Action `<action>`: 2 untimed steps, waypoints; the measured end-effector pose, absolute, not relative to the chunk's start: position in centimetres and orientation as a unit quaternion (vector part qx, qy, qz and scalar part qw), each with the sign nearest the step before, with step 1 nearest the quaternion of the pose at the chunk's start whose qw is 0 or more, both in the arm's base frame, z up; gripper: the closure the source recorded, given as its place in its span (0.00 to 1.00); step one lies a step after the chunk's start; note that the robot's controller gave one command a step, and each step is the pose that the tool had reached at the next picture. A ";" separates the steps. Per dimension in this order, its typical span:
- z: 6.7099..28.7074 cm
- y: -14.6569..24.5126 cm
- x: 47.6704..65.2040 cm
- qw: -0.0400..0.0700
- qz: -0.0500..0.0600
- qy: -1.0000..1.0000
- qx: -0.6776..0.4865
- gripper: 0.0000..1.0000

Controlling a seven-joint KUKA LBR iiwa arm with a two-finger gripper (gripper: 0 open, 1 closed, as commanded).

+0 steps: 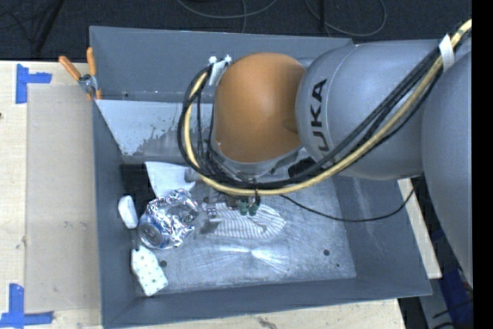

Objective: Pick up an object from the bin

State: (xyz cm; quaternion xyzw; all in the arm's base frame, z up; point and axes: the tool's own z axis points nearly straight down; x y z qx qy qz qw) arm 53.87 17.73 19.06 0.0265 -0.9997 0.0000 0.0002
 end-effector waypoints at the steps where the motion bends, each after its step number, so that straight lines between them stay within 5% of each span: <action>1: 16.5 18.6 54.2 0.001 0.000 -1.000 0.031 0.00; 2: 8.3 16.0 54.3 -0.001 -0.006 -1.000 -0.005 1.00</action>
Offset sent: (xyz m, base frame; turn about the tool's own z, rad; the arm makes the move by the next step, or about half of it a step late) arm 0.0001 -0.0240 -0.1206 0.0631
